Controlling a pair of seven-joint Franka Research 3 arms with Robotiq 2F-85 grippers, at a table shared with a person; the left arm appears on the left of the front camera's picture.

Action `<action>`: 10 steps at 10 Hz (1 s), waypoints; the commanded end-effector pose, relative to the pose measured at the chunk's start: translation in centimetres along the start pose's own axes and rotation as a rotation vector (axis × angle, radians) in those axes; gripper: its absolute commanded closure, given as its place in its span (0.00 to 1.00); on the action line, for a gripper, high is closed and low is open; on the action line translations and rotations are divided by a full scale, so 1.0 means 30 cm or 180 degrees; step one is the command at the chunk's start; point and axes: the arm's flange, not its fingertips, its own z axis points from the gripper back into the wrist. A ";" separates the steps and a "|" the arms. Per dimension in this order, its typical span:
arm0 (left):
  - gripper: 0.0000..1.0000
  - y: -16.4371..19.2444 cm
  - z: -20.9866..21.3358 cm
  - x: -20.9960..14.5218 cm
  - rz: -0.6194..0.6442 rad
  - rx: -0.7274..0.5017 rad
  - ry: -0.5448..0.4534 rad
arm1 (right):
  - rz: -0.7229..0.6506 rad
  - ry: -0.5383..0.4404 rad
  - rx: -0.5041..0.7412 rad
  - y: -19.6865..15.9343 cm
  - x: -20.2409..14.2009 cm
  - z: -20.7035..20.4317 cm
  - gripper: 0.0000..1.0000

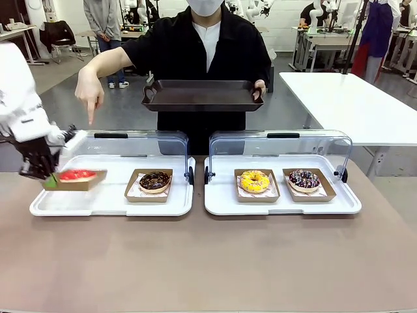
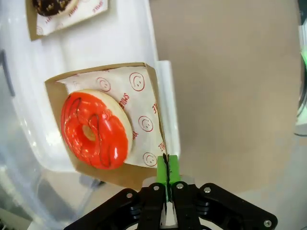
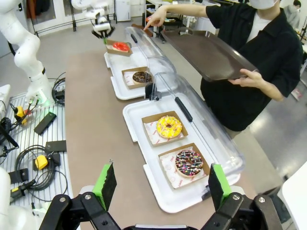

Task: Provide the desired donut to the person.
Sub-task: Pick up and lift the Paper togo box containing the Donut pointed at by the person.

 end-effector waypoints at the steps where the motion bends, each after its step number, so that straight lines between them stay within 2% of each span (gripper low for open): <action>1: 1.00 -0.119 0.192 0.000 0.0088 -0.0049 0.0097 | 0.0017 -0.0041 0.0002 0.000 -0.001 -0.002 0.00; 2: 1.00 -0.163 0.302 0.007 0.0279 -0.0195 0.0139 | 0.0017 -0.0041 0.0002 0.000 -0.001 -0.002 0.00; 4: 1.00 -0.218 0.508 0.035 0.0327 -0.0071 0.0070 | 0.0017 -0.0041 0.0002 0.000 -0.001 -0.002 0.00; 6: 1.00 -0.216 0.680 0.105 0.0295 0.0186 -0.0028 | 0.0017 -0.0041 0.0002 0.000 -0.001 -0.002 0.00; 8: 1.00 -0.146 0.737 0.183 0.0207 0.0329 -0.0239 | 0.0017 -0.0041 0.0002 0.000 -0.001 -0.002 0.00; 10: 1.00 -0.055 0.713 0.260 0.0151 0.0379 -0.0280 | 0.0017 -0.0041 0.0002 0.000 -0.001 -0.002 0.00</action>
